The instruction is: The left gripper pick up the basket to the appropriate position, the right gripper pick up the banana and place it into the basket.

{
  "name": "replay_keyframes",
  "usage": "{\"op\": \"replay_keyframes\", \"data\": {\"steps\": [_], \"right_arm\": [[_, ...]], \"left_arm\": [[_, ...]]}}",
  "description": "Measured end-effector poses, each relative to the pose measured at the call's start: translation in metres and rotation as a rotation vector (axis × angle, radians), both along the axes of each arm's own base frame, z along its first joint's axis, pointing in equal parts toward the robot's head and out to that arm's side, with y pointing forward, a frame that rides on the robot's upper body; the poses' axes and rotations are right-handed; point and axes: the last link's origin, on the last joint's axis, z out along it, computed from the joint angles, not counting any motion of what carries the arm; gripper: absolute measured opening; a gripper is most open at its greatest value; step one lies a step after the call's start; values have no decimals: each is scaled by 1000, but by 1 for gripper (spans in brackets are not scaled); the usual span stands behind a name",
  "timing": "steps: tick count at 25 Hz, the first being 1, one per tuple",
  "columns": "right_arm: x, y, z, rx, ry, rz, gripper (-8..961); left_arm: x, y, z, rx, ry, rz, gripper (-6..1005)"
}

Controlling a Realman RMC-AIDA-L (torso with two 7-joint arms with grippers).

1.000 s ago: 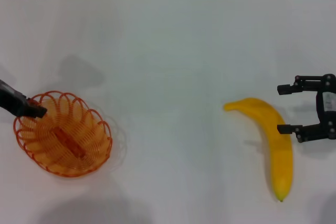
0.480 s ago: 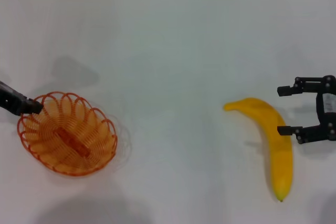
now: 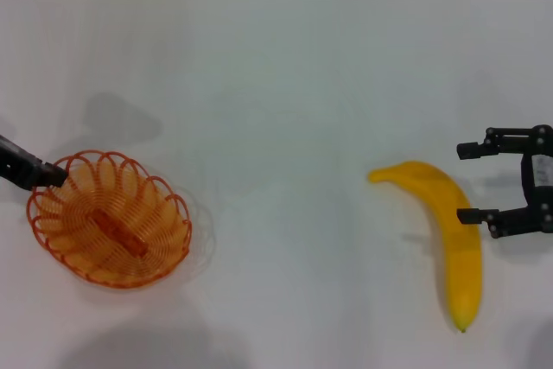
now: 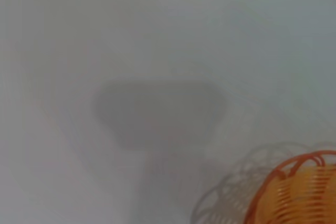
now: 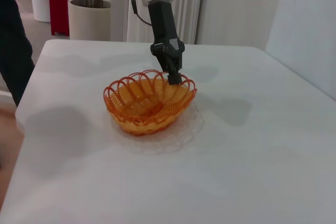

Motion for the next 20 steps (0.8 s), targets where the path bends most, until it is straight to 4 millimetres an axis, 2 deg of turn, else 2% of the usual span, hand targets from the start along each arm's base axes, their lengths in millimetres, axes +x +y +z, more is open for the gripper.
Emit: {"op": "replay_keyframes", "data": {"steps": [11, 20], "right_arm": [[0, 0, 0, -1, 3, -7, 779], [1, -1, 3, 6, 8, -17, 776]], "left_arm": [[8, -5, -2, -22, -80, 10, 50], [11, -27, 12, 16, -273, 33, 48]]}}
